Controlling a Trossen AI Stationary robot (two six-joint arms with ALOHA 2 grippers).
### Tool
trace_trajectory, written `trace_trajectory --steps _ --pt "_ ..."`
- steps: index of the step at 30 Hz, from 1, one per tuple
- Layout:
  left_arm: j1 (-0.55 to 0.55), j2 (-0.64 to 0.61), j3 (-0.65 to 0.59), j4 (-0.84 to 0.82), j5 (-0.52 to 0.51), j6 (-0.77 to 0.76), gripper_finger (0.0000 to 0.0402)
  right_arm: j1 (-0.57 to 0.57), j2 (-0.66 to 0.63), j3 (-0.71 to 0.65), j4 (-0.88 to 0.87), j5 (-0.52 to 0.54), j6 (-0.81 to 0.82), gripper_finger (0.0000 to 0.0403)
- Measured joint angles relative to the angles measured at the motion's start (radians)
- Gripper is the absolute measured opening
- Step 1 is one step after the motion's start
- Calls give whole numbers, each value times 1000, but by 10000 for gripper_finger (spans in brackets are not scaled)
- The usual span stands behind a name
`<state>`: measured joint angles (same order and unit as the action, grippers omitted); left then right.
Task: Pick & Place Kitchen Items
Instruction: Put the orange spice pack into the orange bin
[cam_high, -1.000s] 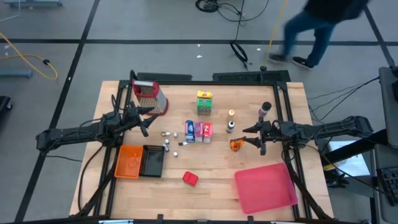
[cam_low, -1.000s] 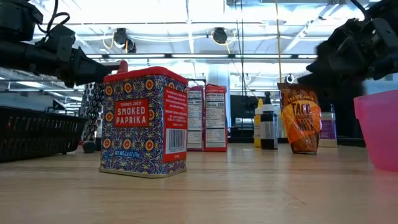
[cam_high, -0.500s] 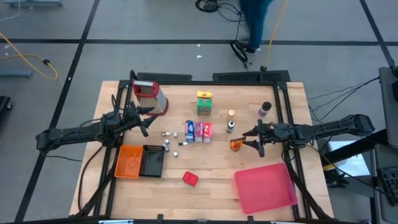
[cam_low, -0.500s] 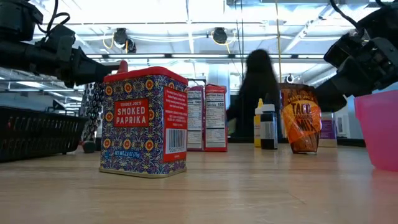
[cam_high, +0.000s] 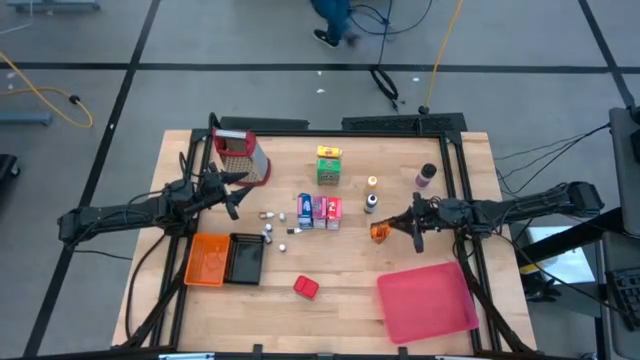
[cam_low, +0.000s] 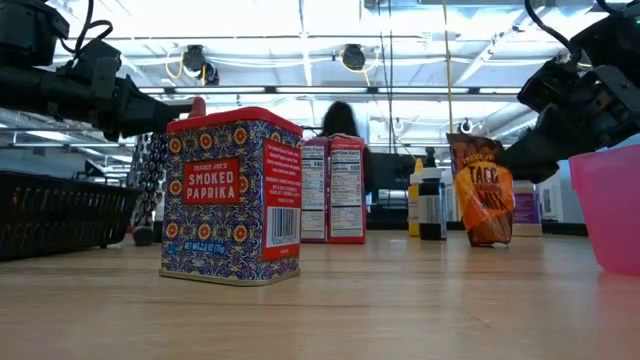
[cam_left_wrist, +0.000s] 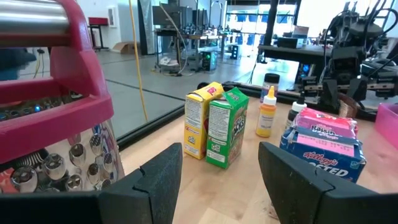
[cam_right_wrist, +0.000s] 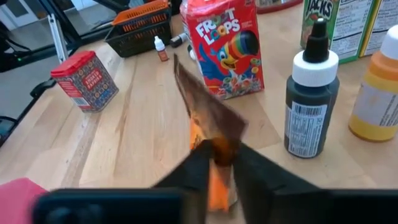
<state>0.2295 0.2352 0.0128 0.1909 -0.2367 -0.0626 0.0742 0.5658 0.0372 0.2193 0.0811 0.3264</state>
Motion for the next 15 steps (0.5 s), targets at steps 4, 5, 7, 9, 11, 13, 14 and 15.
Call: trace_trajectory --steps 4,5,7,9,11,13,14,15 --pt "0 0 0 0 0 -3 216 0 8 0 41 8 -6 8" --pt "0 0 0 0 0 -7 216 0 9 0 62 17 -11 4" --pt "0 0 0 0 0 -26 216 0 9 0 100 21 -38 2" --pt "0 0 0 0 0 -50 216 0 9 14 125 22 -53 1" --pt "0 0 0 1 3 -78 216 0 9 45 102 23 -67 1" --pt "0 0 0 11 26 -82 216 0 20 88 67 23 -89 1" --pt "0 0 0 22 41 -80 216 0 23 121 74 23 -105 1" --pt "0 0 0 32 57 -79 216 0 25 158 87 22 -123 1"
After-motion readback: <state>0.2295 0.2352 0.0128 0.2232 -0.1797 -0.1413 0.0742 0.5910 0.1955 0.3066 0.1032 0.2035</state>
